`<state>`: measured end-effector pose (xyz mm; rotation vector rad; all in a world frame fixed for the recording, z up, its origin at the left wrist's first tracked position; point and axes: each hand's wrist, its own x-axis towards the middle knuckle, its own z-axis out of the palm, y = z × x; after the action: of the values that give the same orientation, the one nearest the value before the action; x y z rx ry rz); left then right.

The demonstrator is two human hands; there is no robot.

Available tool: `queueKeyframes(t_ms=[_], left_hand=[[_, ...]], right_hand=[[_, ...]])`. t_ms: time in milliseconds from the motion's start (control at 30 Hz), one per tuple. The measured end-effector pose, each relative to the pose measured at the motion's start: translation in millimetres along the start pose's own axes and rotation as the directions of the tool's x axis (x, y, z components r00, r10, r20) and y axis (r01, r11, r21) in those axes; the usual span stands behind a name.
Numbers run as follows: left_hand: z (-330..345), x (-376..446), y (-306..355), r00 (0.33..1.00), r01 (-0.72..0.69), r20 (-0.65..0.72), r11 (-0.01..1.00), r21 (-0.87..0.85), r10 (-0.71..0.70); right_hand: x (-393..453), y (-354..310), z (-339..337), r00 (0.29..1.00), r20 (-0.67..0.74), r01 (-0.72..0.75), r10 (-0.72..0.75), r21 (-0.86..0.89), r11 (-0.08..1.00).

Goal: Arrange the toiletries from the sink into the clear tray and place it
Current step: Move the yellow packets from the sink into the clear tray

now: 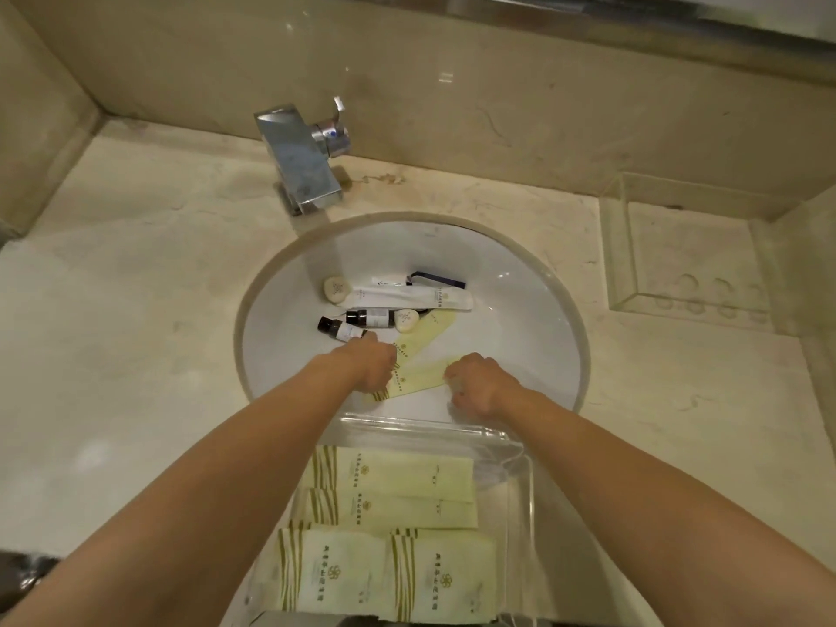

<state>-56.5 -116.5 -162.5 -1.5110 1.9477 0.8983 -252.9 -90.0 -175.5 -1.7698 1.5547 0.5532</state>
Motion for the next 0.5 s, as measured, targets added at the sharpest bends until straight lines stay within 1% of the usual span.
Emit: queueKeyframes(t_ms=[33, 100, 167, 233, 300, 367, 433, 500], left_hand=[[2, 5, 0, 1.000, -0.005, 0.014, 1.000, 0.013, 0.004], [5, 15, 1, 0.999, -0.004, 0.038, 1.000, 0.029, 0.003], [6, 22, 2, 0.999, 0.021, 0.044, 0.999, 0.031, -0.023], [7, 29, 4, 0.998, 0.059, 0.004, 0.998, 0.008, -0.059], [6, 35, 7, 0.993, 0.096, -0.066, 0.995, -0.037, -0.099], [4, 41, 12, 0.981, 0.142, -0.125, 0.988, -0.064, -0.149], [4, 48, 17, 0.969, 0.188, -0.153, 0.981, -0.041, -0.192], [4, 52, 19, 0.963, 0.222, -0.151, 0.975, -0.011, -0.222]], right_hand=[[5, 0, 3, 1.000, -0.026, 0.009, -0.009, 0.008, 1.000], [13, 1, 9, 0.995, -0.099, 0.020, -0.012, 0.080, 0.997], [23, 3, 10, 0.986, -0.166, 0.028, -0.005, 0.137, 0.990], [32, 7, 9, 0.984, -0.181, 0.018, 0.009, 0.146, 0.989], [38, 12, 9, 0.980, -0.196, 0.006, 0.019, 0.124, 0.992], [42, 15, 9, 0.971, -0.238, 0.003, 0.023, 0.110, 0.994], [45, 16, 10, 0.961, -0.277, 0.014, 0.015, 0.103, 0.995], [48, 15, 8, 0.960, -0.279, 0.020, 0.008, 0.095, 0.995]])
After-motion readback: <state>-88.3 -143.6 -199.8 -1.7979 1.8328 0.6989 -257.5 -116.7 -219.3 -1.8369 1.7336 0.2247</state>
